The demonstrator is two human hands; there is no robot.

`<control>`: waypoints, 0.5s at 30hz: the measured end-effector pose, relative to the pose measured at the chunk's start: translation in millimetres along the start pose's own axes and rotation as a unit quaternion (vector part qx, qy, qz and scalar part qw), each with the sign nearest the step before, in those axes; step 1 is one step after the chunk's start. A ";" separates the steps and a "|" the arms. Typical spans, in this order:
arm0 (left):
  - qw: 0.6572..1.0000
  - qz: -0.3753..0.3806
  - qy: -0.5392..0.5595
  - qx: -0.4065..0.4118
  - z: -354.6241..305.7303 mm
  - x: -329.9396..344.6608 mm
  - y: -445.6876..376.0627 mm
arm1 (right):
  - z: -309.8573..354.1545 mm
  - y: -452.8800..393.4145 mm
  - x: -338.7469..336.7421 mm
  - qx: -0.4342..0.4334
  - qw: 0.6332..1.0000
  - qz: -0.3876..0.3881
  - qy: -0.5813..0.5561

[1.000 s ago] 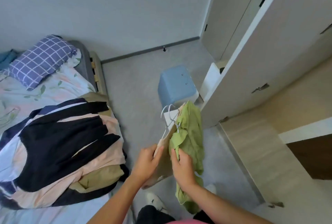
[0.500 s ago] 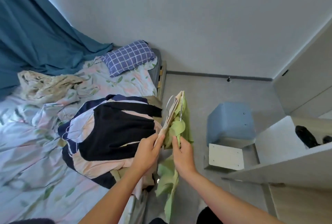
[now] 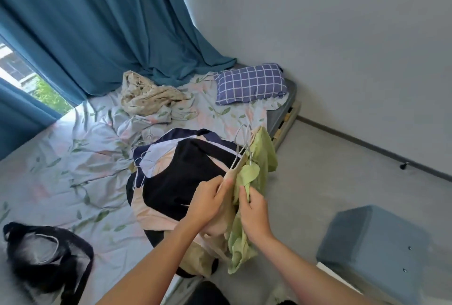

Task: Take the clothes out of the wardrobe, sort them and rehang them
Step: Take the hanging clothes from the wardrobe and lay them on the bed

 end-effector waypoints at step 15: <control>0.986 -0.116 0.010 -0.120 172.6 -126.0 -55.2 | 36.7 -105.9 197.3 -0.016 0.986 0.143 0.087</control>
Point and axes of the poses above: each hand's wrist, its own y-axis away from the middle knuckle, its own x-axis out of the palm, z = x × y, the point moved 10 cm from there along -y, towards the middle knuckle, and after that the axes turned 11 degrees about y, right-handed, at the moved point
